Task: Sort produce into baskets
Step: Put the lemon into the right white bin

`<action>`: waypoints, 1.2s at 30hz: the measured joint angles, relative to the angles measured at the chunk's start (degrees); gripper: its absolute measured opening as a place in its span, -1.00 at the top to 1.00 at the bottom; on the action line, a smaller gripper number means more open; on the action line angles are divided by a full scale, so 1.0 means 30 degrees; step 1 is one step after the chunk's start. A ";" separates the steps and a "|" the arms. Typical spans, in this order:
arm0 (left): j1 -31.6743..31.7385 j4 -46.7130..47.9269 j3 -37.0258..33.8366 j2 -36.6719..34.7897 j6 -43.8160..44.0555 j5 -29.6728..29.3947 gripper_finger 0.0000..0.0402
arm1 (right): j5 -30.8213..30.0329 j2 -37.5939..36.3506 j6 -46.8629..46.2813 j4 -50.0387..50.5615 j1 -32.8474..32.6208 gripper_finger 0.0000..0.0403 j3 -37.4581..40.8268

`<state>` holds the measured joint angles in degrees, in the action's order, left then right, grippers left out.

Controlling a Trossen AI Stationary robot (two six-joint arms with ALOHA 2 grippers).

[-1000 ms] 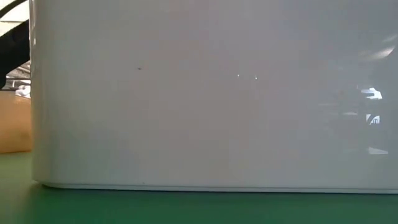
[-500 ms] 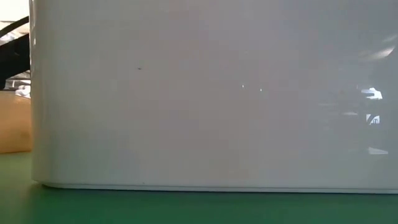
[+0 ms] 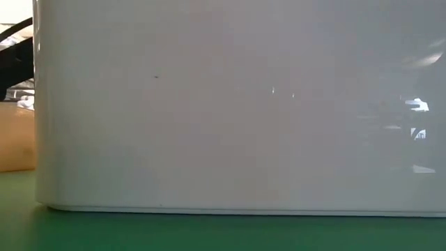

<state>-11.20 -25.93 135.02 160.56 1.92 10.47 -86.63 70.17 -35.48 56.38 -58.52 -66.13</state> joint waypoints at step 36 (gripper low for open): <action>0.5285 3.4126 -0.0134 -0.9067 -0.4605 -0.4654 -0.49 | 0.2616 0.1297 -0.4992 -0.0138 0.0007 0.04 0.0007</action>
<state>4.65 76.45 134.62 133.36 -11.89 -3.50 -78.78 74.06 -50.46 55.96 -58.50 -66.11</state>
